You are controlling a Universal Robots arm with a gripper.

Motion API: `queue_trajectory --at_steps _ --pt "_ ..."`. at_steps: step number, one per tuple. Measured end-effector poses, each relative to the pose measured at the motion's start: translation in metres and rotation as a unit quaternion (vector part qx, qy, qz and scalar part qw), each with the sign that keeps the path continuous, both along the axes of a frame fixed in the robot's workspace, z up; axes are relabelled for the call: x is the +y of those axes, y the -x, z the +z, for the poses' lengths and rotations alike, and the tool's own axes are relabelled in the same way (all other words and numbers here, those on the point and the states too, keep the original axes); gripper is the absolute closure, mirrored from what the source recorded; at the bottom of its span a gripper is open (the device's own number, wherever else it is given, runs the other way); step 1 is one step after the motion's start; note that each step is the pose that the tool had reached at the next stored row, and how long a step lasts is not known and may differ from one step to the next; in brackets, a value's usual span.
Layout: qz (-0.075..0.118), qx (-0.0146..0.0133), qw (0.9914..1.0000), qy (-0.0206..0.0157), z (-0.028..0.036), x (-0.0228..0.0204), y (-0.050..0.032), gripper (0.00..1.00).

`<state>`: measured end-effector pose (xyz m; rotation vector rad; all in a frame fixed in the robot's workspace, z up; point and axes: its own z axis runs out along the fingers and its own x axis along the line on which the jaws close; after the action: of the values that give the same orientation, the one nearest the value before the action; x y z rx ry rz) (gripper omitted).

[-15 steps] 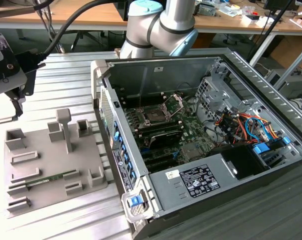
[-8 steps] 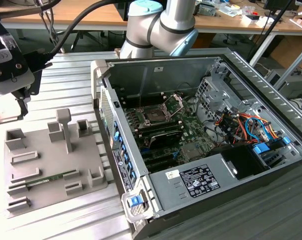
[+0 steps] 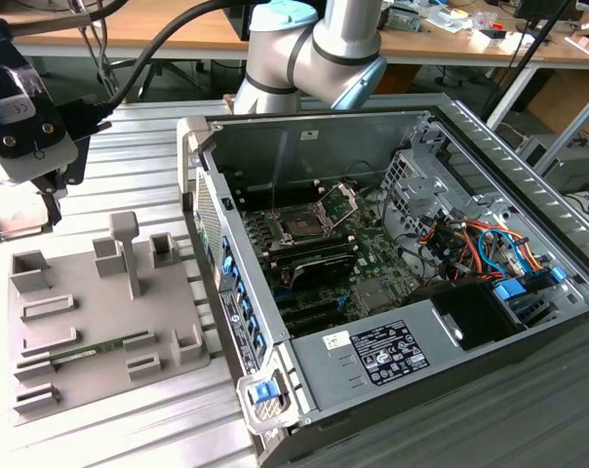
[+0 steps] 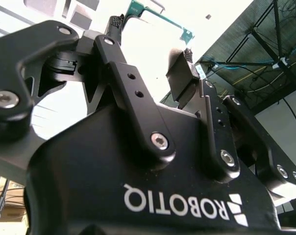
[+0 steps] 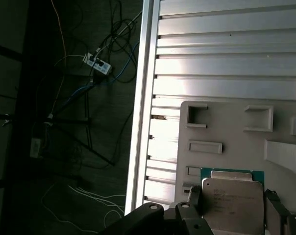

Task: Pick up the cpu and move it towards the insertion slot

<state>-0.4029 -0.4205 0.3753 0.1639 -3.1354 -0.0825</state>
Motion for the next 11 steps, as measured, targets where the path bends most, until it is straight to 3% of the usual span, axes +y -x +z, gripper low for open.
queue_trajectory --at_steps 11 --pt "0.000 0.0000 1.00000 0.0000 0.0000 0.0000 -0.0093 0.45"
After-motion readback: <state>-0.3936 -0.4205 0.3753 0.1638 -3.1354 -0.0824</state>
